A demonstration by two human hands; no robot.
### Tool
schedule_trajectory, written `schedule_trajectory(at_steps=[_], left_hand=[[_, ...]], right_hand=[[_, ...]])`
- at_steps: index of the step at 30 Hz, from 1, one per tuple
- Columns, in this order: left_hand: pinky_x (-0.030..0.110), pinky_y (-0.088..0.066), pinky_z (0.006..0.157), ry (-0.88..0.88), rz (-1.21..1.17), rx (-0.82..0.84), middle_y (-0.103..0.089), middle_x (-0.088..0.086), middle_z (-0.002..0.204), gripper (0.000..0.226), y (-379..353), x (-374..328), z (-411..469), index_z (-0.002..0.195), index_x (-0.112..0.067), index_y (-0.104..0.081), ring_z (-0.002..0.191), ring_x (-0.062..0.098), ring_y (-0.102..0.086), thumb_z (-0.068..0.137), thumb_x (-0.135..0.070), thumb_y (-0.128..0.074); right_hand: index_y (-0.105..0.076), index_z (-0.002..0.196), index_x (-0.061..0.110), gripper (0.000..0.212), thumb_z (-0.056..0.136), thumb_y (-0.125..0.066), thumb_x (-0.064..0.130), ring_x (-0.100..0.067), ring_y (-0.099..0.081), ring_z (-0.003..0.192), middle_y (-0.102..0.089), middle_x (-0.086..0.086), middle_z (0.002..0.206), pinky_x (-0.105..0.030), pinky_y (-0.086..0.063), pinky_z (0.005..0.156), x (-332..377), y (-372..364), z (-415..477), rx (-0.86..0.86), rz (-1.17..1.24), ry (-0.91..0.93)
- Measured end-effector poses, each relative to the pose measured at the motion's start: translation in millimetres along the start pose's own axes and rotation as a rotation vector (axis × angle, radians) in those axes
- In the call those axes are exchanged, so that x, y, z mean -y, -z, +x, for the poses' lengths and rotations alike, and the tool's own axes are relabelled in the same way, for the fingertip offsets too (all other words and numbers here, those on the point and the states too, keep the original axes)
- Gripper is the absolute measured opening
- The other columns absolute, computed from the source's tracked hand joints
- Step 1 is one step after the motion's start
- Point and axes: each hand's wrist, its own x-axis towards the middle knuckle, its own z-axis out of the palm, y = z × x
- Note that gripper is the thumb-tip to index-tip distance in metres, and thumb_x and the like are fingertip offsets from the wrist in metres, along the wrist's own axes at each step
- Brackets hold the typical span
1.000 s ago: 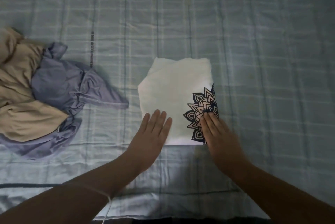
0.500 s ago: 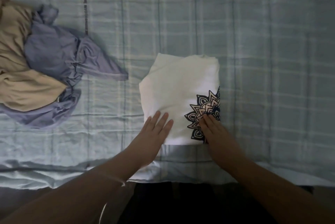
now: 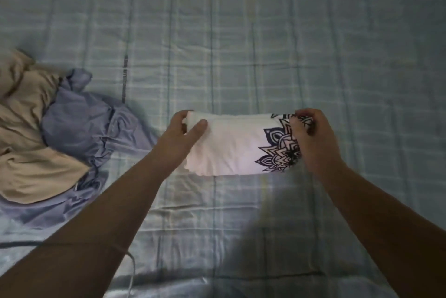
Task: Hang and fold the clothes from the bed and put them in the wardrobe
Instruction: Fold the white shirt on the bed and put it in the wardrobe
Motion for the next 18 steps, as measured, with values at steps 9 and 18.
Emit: schedule_trajectory(at_steps=[9, 18], left_hand=[[0.036, -0.048, 0.086, -0.006, 0.357, -0.357, -0.062, 0.005, 0.125, 0.056, -62.6, 62.4, -1.9, 0.136, -0.022, -0.038, 0.105, 0.028, -0.063, 0.091, -0.052, -0.058], [0.043, -0.044, 0.084, 0.006, 0.653, -0.446, -0.058, 0.012, 0.129, 0.058, -62.0, 49.5, 4.3, 0.138, -0.017, -0.038, 0.111, 0.037, -0.058, 0.094, -0.053, -0.049]], right_hand=[[-0.051, 0.1, 0.012, 0.046, 0.098, -0.037, 0.056, -0.041, -0.062, 0.093, -0.067, -0.019, 0.098, -0.041, -0.046, 0.078, -49.7, -61.0, 12.2, -0.092, -0.275, -0.249], [-0.049, 0.1, 0.011, 0.038, 0.098, -0.041, 0.048, -0.039, -0.06, 0.098, -0.062, -0.014, 0.098, -0.038, -0.042, 0.074, -34.4, -63.1, 27.1, -0.145, -0.324, -0.232]])
